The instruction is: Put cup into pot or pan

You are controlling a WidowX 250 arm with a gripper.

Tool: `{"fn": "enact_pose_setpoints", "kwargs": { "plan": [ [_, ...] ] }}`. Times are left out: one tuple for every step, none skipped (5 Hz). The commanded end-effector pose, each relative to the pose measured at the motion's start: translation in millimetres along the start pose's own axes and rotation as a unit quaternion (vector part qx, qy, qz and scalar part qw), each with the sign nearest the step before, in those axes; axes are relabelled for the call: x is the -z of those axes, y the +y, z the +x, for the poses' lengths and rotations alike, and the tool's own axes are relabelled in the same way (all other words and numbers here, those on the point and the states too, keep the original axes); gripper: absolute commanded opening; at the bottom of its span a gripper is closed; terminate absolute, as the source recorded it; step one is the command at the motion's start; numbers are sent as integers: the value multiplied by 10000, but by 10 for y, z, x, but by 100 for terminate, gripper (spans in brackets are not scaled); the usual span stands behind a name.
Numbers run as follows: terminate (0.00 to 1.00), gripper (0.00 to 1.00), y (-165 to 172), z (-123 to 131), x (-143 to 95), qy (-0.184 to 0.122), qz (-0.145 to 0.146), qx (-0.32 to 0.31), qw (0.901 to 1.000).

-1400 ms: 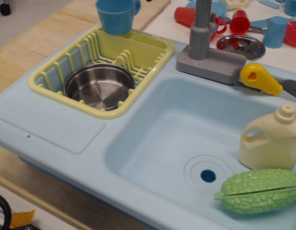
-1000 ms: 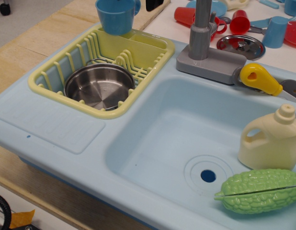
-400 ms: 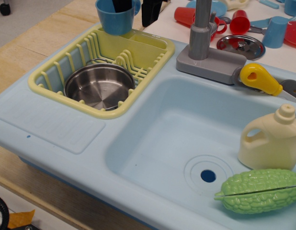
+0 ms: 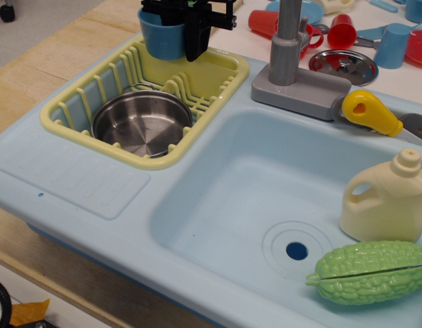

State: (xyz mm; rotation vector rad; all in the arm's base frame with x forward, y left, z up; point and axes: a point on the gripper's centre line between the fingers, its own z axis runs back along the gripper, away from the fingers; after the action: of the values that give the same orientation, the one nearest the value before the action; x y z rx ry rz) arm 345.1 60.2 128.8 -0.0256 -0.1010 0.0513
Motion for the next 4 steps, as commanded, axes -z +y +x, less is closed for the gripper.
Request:
{"fn": "enact_pose_setpoints", "kwargs": {
  "plan": [
    [0,0,8,-250,-280,-371,194,-387,9984],
    [0,0,2,-535,-292,-452,218,-807,9955],
    [0,0,-4,-691,-241,-481,186,-1033,9933],
    [0,0,-26,-727,-100,-590,-1,-1070,9925]
  ]
}}
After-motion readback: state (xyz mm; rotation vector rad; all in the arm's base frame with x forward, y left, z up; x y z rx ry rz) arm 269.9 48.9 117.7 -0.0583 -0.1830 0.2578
